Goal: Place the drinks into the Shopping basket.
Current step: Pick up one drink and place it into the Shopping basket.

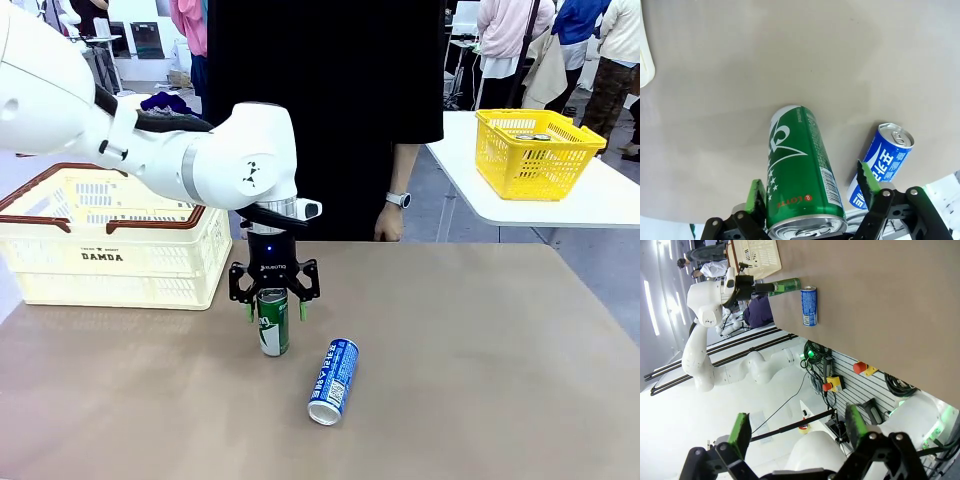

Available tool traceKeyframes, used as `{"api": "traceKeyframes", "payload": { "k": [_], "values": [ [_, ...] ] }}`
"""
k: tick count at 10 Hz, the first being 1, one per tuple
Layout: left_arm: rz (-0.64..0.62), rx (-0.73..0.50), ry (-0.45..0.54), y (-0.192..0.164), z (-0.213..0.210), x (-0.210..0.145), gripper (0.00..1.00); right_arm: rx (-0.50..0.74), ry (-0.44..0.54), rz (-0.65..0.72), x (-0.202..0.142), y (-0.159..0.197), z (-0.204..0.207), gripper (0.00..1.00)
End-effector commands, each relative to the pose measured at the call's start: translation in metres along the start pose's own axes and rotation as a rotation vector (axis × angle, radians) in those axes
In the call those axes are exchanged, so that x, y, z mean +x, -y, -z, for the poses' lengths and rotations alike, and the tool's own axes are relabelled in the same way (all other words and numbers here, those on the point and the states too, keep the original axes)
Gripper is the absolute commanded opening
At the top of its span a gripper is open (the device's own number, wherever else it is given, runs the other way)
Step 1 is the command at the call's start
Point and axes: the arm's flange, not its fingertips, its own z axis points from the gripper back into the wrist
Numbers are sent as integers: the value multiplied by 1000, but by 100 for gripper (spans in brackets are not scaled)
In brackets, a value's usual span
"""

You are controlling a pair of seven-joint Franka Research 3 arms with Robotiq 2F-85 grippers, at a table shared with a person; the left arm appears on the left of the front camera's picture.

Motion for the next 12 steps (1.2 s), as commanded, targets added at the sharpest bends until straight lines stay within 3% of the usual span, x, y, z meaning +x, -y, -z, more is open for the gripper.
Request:
{"api": "traceKeyframes", "payload": {
  "k": [1,2,8,10,12],
  "values": [
    [-18,45,14,2,-4,3,5,5,0,15,-1,-5,-2,100],
    [-24,49,23,1,-4,2,0,5,0,15,-1,-5,-2,100],
    [-44,72,112,-7,-11,0,0,5,0,15,-1,-5,-2,100],
    [25,-18,117,-14,-49,-14,0,5,0,15,-1,-5,-2,100],
    [87,-151,57,-28,-122,-31,0,5,0,15,-1,-5,-2,100]
  ]
}}
